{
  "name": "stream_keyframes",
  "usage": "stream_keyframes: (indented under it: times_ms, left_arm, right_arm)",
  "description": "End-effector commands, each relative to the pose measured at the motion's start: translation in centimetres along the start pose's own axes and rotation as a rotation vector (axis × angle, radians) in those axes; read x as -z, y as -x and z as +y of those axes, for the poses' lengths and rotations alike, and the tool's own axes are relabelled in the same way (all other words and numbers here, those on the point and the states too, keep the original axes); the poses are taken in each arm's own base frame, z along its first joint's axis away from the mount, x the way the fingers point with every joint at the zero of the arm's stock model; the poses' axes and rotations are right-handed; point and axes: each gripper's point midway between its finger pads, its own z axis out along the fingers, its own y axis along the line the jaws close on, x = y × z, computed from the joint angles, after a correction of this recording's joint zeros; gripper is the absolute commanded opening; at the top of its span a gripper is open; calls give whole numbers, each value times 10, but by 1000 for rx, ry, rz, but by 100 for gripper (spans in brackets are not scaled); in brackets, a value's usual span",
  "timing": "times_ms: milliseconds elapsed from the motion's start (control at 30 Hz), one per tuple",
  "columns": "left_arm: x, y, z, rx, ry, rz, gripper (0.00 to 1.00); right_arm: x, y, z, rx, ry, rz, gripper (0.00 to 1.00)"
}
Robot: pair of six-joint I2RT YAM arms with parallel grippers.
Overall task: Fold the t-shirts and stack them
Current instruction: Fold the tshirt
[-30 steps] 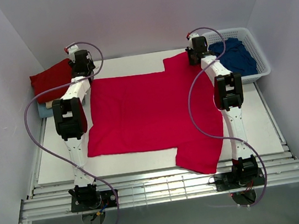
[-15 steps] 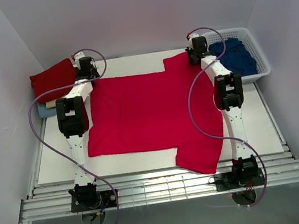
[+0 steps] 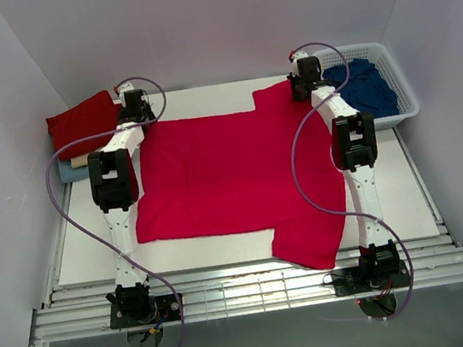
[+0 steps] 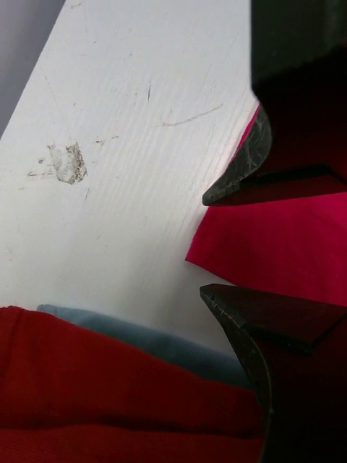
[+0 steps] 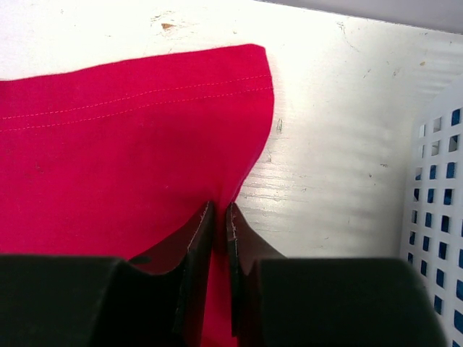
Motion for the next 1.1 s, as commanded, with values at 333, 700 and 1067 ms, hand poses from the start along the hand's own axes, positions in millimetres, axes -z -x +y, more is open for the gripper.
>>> stream_keyframes:
  times_ms: [333,700,1067]
  left_arm:
    - [-12,3,1,-12,6,4,58]
    - [-14,7,1,-13,13,-9,19]
    - [-12,19,1,-3,10,-65,6]
  right_arm:
    - [7,-26,-13,22,-31,93,18]
    - [7,-26,-13,20,-34,92,17]
    - [20,2,-14,-21,-41,10,8]
